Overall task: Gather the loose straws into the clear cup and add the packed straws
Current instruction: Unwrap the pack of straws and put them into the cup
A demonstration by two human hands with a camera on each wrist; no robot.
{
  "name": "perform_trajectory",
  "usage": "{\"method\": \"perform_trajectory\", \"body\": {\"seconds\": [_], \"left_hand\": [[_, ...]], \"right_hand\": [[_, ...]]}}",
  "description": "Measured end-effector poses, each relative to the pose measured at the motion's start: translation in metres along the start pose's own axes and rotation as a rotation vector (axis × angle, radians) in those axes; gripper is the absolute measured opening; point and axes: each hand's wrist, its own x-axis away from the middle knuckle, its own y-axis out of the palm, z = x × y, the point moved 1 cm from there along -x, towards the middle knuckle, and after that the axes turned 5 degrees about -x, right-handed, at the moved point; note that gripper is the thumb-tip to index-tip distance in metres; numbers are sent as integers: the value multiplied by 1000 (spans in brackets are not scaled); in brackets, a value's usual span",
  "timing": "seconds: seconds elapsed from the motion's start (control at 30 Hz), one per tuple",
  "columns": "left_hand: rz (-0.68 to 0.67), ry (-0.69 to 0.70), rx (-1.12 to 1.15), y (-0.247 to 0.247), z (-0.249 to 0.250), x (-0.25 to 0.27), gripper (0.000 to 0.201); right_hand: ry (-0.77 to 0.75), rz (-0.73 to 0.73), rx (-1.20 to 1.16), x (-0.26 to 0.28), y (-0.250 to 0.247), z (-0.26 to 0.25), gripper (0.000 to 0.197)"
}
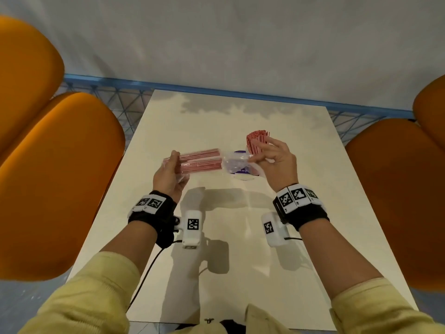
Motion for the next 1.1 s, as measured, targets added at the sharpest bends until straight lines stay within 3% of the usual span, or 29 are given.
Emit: {"method": "perform_trajectory", "body": {"seconds": [0.13, 0.27, 0.33, 0.43, 0.47, 0.6, 0.7, 0.83, 0.97, 1.1], "left_hand": [[109, 115, -59, 3, 7, -1, 20], [37, 205, -101, 1, 16, -6, 16], [-28, 243, -148, 2, 21, -6, 16], [-108, 297, -257, 5, 29, -4, 16], [-124, 314, -293, 6, 30, -4, 15], [-156, 335, -394, 12, 33, -2, 12], [-132, 358, -448, 14, 38, -1, 15], [-74, 426, -530, 18, 48, -1, 18], [-104, 484, -610, 31, 58, 4, 29], [-119, 581, -753, 42, 75, 9, 34]], "right_hand": [[21, 0, 104, 14, -6, 19, 19], [119, 25, 152, 30, -15, 36, 35], [274, 108, -54, 35, -20, 44, 39], [586, 252, -630, 38, -19, 47, 17], [690, 254, -743, 38, -16, 47, 21], [936, 43, -625, 35, -1, 52, 53], [900, 52, -664, 35, 3, 53, 42], [769, 275, -710, 32, 1, 59, 31], [738, 244, -697, 35, 12, 57, 26], [746, 323, -818, 39, 20, 54, 30]]}}
